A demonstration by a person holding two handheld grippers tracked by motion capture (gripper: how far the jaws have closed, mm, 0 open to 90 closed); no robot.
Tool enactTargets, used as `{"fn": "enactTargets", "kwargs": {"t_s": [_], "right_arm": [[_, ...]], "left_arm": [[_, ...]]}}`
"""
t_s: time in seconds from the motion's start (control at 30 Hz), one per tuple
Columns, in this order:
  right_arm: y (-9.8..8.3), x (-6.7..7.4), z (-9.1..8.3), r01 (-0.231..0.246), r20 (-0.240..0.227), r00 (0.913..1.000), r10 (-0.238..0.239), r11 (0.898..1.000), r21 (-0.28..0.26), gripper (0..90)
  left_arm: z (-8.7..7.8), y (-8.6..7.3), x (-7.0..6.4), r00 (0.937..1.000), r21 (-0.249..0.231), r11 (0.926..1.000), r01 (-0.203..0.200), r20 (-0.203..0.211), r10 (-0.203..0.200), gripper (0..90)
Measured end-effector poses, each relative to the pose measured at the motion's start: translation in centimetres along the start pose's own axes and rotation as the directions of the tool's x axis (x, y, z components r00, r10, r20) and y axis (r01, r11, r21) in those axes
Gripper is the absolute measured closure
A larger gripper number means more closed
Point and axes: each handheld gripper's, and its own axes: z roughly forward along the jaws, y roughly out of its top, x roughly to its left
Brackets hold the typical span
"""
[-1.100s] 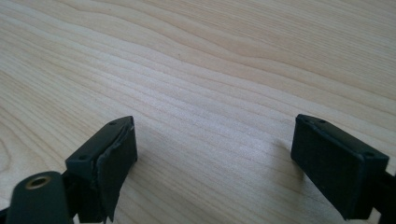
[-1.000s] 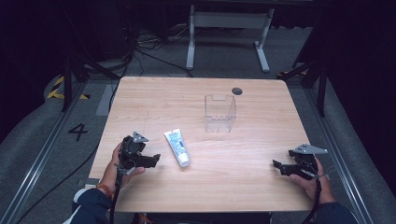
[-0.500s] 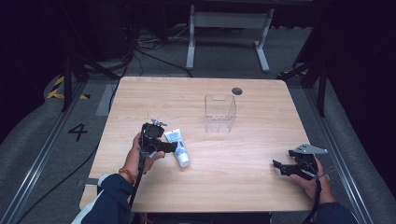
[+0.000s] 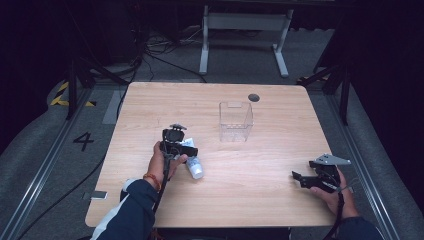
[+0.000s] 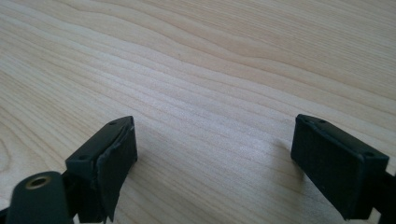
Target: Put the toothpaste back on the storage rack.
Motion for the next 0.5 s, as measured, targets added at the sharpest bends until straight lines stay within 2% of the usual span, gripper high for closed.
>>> {"fn": "enactTargets", "kwargs": {"t_s": [0.1, 0.17, 0.27, 0.43, 0.5], "right_arm": [[0.0, 0.0, 0.0, 0.000, 0.000, 1.0000, 0.000, 1.000, 0.000, 14.6], [0.0, 0.0, 0.0, 0.000, 0.000, 1.0000, 0.000, 1.000, 0.000, 14.7], [0.0, 0.0, 0.0, 0.000, 0.000, 1.0000, 0.000, 1.000, 0.000, 14.7], [0.0, 0.0, 0.0, 0.001, -0.001, 1.0000, -0.001, 1.000, 0.000, 14.7], [0.0, 0.0, 0.0, 0.001, -0.001, 1.0000, -0.001, 1.000, 0.000, 14.7]], "left_arm": [[0.9, 0.2, -0.1, 0.9995, 0.015, 0.9994, 0.031, -0.011, -0.031, 19.4], [1.4, 0.3, -0.2, 0.9993, 0.026, 0.9993, 0.027, -0.027, -0.026, 16.8], [1.8, 0.5, -0.6, 0.9984, 0.033, 0.9994, 0.011, -0.057, -0.009, 17.3], [2.4, 0.8, -1.4, 0.9917, 0.045, 0.9987, -0.023, -0.125, 0.028, 16.7], [2.5, 0.8, -1.5, 0.9900, 0.048, 0.9983, -0.034, -0.135, 0.040, 16.6]]}}
